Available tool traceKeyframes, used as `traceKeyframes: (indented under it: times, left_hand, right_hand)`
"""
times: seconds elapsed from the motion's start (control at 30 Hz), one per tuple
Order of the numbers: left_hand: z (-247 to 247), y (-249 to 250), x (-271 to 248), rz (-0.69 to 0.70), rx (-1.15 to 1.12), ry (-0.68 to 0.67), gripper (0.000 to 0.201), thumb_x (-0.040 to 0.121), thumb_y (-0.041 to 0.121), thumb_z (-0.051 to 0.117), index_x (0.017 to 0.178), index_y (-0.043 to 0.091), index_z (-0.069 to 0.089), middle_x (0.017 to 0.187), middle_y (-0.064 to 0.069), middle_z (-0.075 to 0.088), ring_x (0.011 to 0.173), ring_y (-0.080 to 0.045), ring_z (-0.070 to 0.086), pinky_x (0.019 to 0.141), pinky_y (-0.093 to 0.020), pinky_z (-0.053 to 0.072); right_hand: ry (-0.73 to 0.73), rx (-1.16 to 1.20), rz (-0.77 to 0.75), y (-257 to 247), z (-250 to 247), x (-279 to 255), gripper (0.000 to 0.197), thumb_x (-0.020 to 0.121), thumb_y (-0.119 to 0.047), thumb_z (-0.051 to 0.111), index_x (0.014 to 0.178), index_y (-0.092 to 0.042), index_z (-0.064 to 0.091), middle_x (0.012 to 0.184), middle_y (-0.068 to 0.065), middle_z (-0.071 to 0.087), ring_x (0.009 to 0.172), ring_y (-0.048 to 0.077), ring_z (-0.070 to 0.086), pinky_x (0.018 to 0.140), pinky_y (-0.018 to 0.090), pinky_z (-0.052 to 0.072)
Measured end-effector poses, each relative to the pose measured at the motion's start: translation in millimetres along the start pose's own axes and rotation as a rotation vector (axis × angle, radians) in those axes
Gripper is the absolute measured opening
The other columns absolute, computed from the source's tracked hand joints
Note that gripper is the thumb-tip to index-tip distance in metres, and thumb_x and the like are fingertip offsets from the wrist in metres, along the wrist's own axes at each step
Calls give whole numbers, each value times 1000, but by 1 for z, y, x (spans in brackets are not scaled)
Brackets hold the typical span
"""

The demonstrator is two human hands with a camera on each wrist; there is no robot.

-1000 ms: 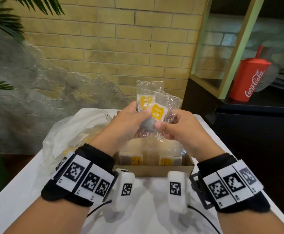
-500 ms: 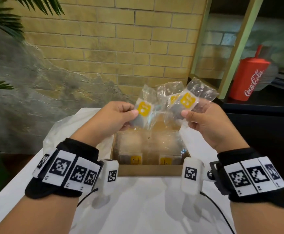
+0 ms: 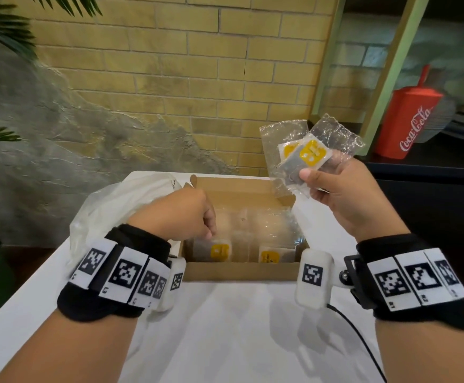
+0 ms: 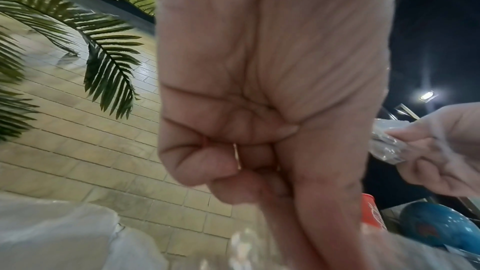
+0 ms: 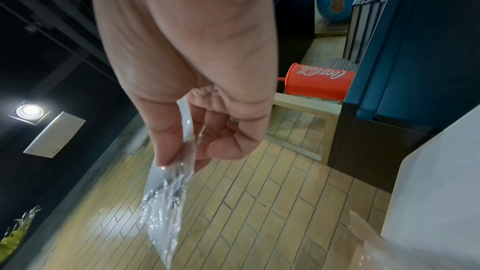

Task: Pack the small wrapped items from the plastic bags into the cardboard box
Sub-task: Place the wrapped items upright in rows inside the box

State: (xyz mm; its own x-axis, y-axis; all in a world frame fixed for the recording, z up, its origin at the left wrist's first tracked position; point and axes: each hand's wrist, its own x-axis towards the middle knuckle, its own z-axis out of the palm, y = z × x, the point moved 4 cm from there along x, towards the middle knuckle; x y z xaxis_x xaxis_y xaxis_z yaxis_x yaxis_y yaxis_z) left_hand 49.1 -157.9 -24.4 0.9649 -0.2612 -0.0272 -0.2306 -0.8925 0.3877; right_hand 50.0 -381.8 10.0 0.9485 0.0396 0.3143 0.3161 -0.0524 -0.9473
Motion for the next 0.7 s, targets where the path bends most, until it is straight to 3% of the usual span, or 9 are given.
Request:
traceKeyframes:
  times: [0.13, 0.27, 0.4, 0.47, 0.53, 0.57, 0.63, 0.7]
  left_hand:
    - [3, -3, 0, -28, 72, -84, 25, 73, 4, 72, 65, 28, 68, 65, 20, 60, 72, -3, 56, 72, -22, 45]
    - [3, -6, 1, -58, 113, -78, 27, 70, 3, 73, 63, 28, 66, 67, 15, 60, 78, -10, 60, 78, -28, 52]
    - [-8, 4, -1, 26, -53, 79, 8, 75, 25, 76, 78, 24, 69, 74, 14, 62, 75, -6, 59, 64, -15, 44]
    - [-13, 10, -2, 69, -303, 169, 20, 76, 34, 74, 89, 20, 70, 82, 7, 69, 78, -8, 62, 70, -19, 48]
    - [-17, 19, -4, 124, -572, 214, 13, 80, 27, 70, 91, 19, 69, 86, -1, 72, 79, -9, 64, 77, -24, 50]
    - [-17, 23, -5, 153, -647, 229, 5, 82, 20, 68, 87, 19, 67, 82, -1, 71, 74, -5, 63, 74, -20, 49]
    - [-18, 26, -4, 194, -722, 276, 11, 88, 6, 60, 80, 14, 62, 68, 1, 65, 60, 1, 58, 60, -11, 46]
    - [-20, 22, -2, 172, -727, 317, 16, 91, 0, 53, 79, 9, 61, 62, -1, 61, 52, 0, 54, 56, -12, 44]
  right_hand:
    - [-48, -25, -16, -1, 4, -1, 23, 85, 0, 58, 88, -22, 64, 74, -8, 72, 78, 14, 55, 66, 23, 40]
    - [-64, -46, 6, 1, 6, -1, 23, 84, -1, 60, 92, -21, 66, 85, -4, 73, 82, 15, 57, 66, 22, 41]
    - [-108, -63, 36, 3, 11, -2, 26, 83, 0, 61, 104, -16, 65, 94, 3, 73, 78, 8, 64, 66, 19, 44]
    - [-159, -78, 44, 3, 17, -5, 29, 83, 0, 61, 110, -9, 63, 98, 8, 72, 79, 8, 66, 69, 21, 49]
    - [-219, -95, 61, 4, 25, -7, 31, 83, 0, 61, 113, -5, 62, 103, 13, 71, 89, 20, 66, 77, 29, 51]
    - [-246, -105, 73, 4, 28, -9, 30, 83, 0, 61, 112, -5, 62, 104, 15, 70, 91, 23, 65, 77, 29, 53]
    - [-284, -149, 83, 4, 33, -11, 27, 83, 0, 62, 108, -8, 63, 102, 14, 71, 89, 22, 65, 74, 24, 54]
    - [-291, -228, 76, 3, 33, -12, 23, 83, 0, 63, 102, -12, 66, 99, 12, 71, 87, 21, 65, 75, 25, 54]
